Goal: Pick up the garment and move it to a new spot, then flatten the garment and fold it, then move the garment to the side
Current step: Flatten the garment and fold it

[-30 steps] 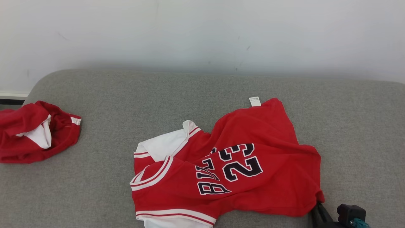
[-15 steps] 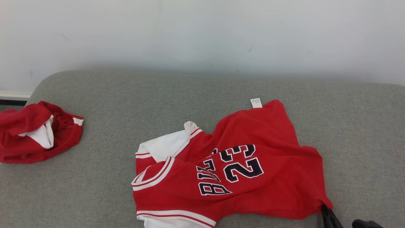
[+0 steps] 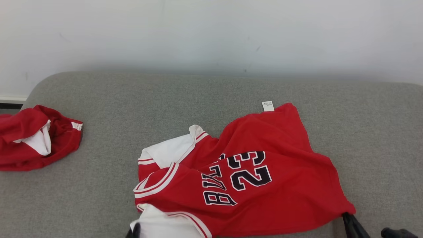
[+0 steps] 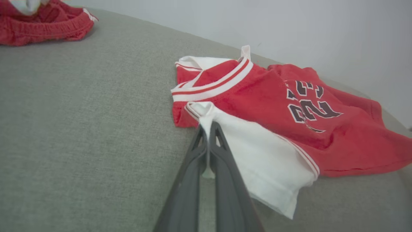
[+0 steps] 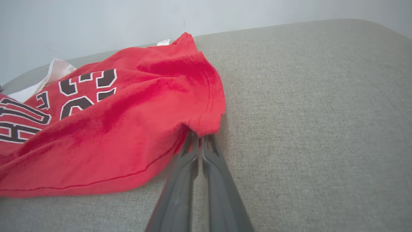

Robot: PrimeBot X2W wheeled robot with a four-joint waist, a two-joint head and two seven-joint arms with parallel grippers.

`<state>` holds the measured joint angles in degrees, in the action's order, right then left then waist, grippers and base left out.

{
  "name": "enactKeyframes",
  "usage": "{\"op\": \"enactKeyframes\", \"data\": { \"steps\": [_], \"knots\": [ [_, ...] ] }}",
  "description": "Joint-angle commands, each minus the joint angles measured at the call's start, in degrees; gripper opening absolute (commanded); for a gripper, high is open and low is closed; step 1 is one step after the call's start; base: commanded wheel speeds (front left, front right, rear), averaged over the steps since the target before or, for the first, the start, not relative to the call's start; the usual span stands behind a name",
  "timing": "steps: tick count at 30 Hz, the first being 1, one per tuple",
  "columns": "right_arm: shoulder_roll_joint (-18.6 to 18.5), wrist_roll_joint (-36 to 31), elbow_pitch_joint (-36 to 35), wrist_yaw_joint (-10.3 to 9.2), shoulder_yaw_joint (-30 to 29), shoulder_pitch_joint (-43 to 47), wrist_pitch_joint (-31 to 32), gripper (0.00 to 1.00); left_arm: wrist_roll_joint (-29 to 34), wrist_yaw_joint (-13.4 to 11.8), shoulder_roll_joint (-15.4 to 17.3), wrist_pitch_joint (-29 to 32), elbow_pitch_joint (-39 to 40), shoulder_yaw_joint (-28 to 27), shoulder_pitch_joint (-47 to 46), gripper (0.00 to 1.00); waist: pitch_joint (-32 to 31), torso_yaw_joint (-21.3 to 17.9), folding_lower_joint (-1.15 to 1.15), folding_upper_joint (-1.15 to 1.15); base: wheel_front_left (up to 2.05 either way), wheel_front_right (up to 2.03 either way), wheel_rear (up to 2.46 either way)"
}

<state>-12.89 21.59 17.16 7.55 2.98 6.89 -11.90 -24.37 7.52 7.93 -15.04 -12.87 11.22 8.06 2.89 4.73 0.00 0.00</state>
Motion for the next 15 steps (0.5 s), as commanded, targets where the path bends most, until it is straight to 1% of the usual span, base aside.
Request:
{"op": "enactKeyframes", "data": {
  "steps": [1, 4, 6, 8, 11, 15],
  "knots": [
    [-0.6, 0.5, -0.6, -0.15, 0.2, -0.9, 0.4, 0.0, 0.0, -0.1, 0.7, -0.2, 0.7, 0.1, -1.8, 0.0, 0.2, -0.1, 0.0, 0.0, 0.0, 0.0, 0.0],
    [-2.8, 2.4, -3.7, -0.15, 0.9, -4.1, 2.8, 0.0, -1.1, -0.1, 3.3, -0.2, 2.2, 0.7, -6.6, 0.0, 1.3, -0.1, 0.0, 0.0, 0.0, 0.0, 0.0],
    [-4.8, 3.1, -5.4, -0.15, 1.8, -7.2, 4.9, 0.0, -1.5, -0.1, 6.0, -0.2, 2.9, 1.7, -11.1, 0.0, 2.4, -0.2, 0.0, 0.0, 0.0, 0.0, 0.0],
    [-6.2, 4.9, -6.9, -0.15, 2.5, -11.5, 7.4, 0.0, -2.3, -0.1, 8.7, 1.2, 4.2, 2.9, -17.2, 0.0, 3.8, -0.2, 0.0, 0.0, 0.0, 0.0, 0.0],
    [-8.7, 7.1, -8.2, -0.15, 3.9, -20.3, 11.6, 0.0, -4.3, -0.1, 13.1, 4.7, 4.7, 4.8, -27.0, 0.0, 7.1, -0.7, 0.0, 0.0, 0.0, 0.0, 0.0],
    [-9.9, 11.3, -6.7, -0.15, 5.2, -34.5, 16.6, 0.0, -7.7, -0.1, 18.0, 10.0, 3.3, 7.7, -42.9, 0.0, 12.4, -1.2, 0.0, 0.0, 0.0, 0.0, 0.0]
  ]
}}
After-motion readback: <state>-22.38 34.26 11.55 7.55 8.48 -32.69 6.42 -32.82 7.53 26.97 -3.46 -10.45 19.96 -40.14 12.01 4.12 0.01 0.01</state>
